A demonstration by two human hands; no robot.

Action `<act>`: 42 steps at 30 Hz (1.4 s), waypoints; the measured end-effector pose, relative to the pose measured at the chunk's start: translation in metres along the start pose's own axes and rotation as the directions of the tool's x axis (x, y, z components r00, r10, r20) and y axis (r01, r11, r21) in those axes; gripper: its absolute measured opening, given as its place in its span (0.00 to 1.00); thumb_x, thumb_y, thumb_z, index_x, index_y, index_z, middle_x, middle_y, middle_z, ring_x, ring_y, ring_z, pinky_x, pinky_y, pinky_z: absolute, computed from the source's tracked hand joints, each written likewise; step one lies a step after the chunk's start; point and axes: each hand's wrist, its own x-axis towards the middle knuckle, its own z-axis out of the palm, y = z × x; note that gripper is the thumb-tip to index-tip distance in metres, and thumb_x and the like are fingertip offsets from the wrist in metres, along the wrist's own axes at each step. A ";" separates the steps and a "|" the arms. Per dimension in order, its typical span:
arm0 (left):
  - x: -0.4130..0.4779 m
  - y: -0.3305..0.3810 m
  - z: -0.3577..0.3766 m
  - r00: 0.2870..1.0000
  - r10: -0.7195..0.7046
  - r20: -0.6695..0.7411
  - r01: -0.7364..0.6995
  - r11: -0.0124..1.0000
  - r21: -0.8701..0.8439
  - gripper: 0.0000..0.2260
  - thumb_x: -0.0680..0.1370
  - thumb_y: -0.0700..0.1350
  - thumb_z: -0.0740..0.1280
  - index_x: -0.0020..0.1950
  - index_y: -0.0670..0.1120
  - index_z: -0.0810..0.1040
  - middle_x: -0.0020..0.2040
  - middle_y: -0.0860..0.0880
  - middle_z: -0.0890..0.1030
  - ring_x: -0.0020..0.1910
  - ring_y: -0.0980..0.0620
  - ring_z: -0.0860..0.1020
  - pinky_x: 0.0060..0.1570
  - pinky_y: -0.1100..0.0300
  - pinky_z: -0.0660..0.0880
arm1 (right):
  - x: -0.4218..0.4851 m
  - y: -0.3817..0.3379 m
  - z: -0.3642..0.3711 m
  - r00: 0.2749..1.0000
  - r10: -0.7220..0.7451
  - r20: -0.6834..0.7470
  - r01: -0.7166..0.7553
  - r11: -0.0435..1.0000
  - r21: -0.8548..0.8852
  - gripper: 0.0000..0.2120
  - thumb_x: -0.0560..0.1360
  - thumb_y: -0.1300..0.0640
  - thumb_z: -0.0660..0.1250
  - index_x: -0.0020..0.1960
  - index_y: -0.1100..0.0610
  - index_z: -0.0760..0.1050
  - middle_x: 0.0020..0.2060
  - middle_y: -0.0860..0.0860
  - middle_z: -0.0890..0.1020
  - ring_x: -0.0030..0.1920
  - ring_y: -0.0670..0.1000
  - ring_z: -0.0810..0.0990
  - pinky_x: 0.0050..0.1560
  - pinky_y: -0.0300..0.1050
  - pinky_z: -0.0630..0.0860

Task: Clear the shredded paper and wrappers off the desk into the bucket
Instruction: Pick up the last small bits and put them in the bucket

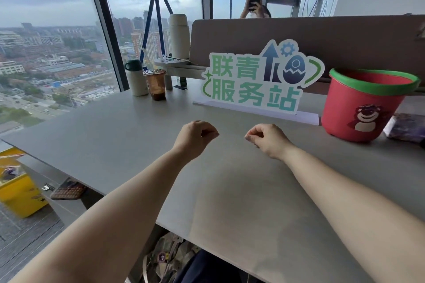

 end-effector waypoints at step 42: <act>0.214 0.288 0.170 0.826 0.428 0.367 -0.443 0.895 -0.045 0.16 0.79 0.42 0.55 0.63 0.53 0.75 0.60 0.46 0.79 0.55 0.44 0.77 0.52 0.57 0.74 | 0.033 0.109 -0.301 0.896 0.142 -0.421 -0.290 0.904 -0.313 0.12 0.77 0.61 0.60 0.56 0.54 0.79 0.58 0.53 0.81 0.58 0.54 0.77 0.60 0.45 0.72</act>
